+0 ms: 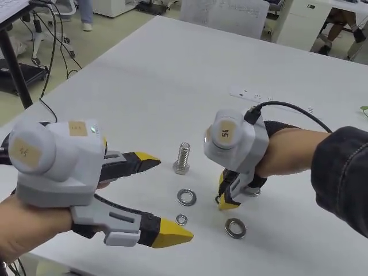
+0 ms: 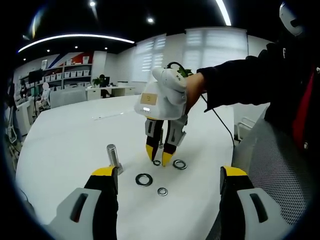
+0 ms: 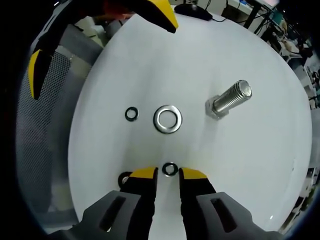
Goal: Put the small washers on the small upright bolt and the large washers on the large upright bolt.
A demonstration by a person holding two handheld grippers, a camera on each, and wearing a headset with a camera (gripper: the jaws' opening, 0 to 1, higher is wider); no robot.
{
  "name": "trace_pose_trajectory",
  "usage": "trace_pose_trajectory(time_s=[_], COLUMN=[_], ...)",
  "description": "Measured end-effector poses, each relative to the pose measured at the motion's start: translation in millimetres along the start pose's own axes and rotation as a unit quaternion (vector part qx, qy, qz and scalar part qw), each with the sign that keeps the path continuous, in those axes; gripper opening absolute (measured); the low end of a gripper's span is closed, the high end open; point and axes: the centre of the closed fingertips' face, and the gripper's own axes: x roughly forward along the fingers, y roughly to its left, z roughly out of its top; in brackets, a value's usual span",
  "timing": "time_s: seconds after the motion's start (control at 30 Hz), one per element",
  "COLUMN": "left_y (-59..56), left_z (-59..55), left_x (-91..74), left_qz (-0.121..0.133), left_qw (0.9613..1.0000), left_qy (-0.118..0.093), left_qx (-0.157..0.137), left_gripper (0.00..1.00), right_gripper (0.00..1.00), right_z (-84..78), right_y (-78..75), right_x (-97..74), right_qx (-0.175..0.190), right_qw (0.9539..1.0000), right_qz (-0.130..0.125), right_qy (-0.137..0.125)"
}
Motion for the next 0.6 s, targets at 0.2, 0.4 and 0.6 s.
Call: trace_pose_trajectory(time_s=[0.2,0.4,0.6], left_y=[0.5,0.7,0.2], left_z=[-0.6,-0.7,-1.4], left_x=[-0.5,-0.3,-0.2], left_qz=[0.001,0.001,0.001], left_qw=[1.0,1.0,1.0], left_qy=[-0.001,0.0,0.0], left_qx=[-0.001,-0.001,-0.001], left_gripper=[0.83,0.83,0.83], right_gripper=[0.16,0.15,0.15], right_z=[0.2,0.0,0.0], right_y=[-1.5,-2.0,-1.6], right_x=[0.3,0.5,1.1], right_qx=[-0.005,-0.002,-0.004], right_qw=[1.0,1.0,1.0], right_qz=[-0.003,-0.004,-0.004], right_qy=[0.002,0.002,0.004])
